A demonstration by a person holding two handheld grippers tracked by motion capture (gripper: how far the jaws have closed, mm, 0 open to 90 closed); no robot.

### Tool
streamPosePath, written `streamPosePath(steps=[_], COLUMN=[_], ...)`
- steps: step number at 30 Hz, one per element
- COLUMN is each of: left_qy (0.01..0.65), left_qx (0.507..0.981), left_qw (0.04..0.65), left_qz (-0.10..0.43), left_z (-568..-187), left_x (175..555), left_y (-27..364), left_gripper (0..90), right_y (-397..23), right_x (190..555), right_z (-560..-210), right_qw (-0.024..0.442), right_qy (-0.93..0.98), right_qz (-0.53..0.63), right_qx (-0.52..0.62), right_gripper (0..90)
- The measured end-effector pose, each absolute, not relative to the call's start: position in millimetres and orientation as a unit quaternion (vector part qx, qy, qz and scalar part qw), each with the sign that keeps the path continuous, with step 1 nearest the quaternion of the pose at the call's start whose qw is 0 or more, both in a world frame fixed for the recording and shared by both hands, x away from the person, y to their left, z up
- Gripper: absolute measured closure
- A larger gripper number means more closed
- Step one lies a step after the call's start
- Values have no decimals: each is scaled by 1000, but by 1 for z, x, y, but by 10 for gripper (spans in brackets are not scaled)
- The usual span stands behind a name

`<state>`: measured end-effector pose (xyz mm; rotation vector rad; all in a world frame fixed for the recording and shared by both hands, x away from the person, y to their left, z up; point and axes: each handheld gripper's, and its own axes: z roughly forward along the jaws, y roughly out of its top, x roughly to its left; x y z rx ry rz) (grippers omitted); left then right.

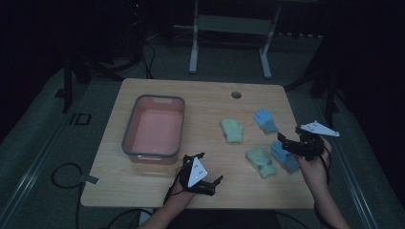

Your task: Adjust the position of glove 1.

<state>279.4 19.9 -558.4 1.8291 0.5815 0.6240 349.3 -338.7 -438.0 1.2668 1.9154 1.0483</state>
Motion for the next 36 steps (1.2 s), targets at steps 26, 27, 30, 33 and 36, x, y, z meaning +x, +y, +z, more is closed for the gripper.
streamPosePath(steps=[26,27,30,33,36], left_qy=[242,243,243,242,242], left_qx=[768,768,767,767,767], left_qw=[534,534,535,535,535], left_qz=[259,258,258,258,259], left_z=[-558,-558,-558,-558,-558], left_x=[279,279,279,279,279], left_y=[20,20,20,20,20], left_gripper=[6,6,6,7,6], right_y=[-267,-264,-253,-246,-233], right_x=[404,407,416,421,432], right_z=[-454,-456,-461,-464,-470], right_qw=[259,258,251,250,239], right_qy=[789,790,796,803,818], right_qz=[384,383,378,369,361], right_qx=[403,404,401,395,380], right_gripper=[371,374,417,436,458])
